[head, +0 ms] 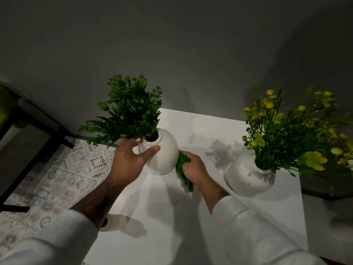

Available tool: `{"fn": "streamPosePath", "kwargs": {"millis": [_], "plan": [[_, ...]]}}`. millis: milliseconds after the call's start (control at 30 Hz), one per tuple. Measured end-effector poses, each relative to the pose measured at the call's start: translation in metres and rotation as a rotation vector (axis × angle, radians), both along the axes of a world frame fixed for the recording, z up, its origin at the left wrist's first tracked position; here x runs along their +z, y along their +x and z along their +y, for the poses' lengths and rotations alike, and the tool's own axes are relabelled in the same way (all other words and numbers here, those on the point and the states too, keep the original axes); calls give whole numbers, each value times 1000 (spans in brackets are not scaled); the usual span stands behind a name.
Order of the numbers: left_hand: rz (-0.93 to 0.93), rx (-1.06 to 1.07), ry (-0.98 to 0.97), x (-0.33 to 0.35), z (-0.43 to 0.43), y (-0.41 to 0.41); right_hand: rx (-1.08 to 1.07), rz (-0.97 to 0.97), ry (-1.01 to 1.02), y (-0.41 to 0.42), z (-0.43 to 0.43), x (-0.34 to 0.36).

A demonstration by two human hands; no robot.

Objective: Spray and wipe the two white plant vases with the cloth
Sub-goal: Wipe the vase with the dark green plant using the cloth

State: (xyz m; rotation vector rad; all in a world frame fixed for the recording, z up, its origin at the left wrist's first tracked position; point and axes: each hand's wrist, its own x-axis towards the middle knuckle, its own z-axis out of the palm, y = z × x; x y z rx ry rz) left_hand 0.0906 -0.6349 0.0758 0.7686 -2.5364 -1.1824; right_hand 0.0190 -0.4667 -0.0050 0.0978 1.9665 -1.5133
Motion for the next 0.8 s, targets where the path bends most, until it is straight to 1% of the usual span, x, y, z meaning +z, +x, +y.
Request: {"fn": "streamPosePath", "kwargs": {"millis": [233, 400, 533, 633, 733, 800], "plan": [[-1, 0, -2, 0, 1, 0, -68, -101, -50, 28, 0, -12], [3, 8, 1, 0, 0, 0, -59, -20, -21, 1, -4, -3], [-8, 31, 17, -3, 0, 0, 17, 160, 13, -25, -5, 27], [13, 51, 11, -3, 2, 0, 106, 335, -9, -32, -10, 57], [30, 88, 8, -3, 8, 0, 208, 578, -37, -19, -15, 78], [22, 112, 2, -3, 12, 1, 230, 693, -31, -4, -13, 79]]}}
